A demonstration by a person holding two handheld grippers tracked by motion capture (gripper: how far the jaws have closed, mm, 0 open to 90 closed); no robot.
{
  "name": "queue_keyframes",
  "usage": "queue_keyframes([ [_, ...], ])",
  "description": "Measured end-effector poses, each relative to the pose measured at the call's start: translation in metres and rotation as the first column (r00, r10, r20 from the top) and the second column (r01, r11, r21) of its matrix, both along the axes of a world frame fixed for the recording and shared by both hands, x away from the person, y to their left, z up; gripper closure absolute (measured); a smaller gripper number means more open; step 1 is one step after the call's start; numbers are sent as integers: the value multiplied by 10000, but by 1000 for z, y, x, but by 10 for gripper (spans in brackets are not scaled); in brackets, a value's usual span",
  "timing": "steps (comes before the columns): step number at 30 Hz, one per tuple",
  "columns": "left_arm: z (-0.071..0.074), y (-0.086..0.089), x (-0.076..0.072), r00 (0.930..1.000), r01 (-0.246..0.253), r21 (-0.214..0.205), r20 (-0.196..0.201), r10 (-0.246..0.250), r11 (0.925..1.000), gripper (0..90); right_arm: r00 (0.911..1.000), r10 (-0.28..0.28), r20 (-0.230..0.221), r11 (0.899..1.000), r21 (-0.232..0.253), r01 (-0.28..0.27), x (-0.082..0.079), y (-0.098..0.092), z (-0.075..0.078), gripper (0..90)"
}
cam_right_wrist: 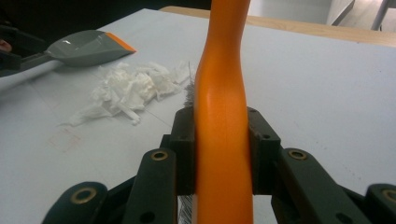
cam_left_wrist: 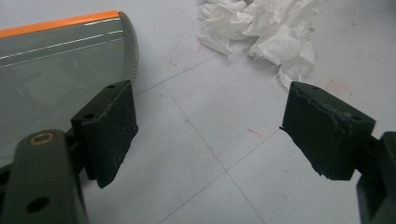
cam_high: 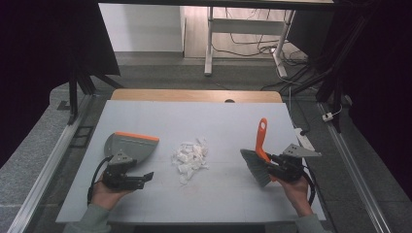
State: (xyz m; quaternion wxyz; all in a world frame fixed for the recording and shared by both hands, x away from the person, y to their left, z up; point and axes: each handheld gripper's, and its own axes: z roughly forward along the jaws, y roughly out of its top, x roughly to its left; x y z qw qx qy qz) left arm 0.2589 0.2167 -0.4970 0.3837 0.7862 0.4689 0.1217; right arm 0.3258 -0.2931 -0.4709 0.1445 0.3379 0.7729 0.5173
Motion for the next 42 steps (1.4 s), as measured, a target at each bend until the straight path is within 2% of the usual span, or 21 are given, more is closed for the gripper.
queue_keyframes([
  [9,1,4,3,9999,-22,-149,-103,20,9999,182,9999,122,102,9999,-67,-121,0,1,0,686],
  [12,1,3,2,9999,34,-182,-122,-37,9998,181,9997,178,146,9996,-238,-175,-2,3,0,686],
  [33,7,0,1,9997,222,-123,49,-221,9997,188,9994,217,257,9991,-371,-207,-5,5,3,687],
  [37,11,0,1,9998,199,-131,89,-198,9997,193,9995,177,243,9990,-409,-166,-5,5,4,687],
  [39,19,0,3,9997,100,43,204,-101,9999,194,9997,168,188,9994,-292,-162,-5,4,5,686],
  [42,25,-2,4,9997,87,14,239,-88,10000,197,9996,180,208,9996,-229,-175,-5,3,7,686],
])
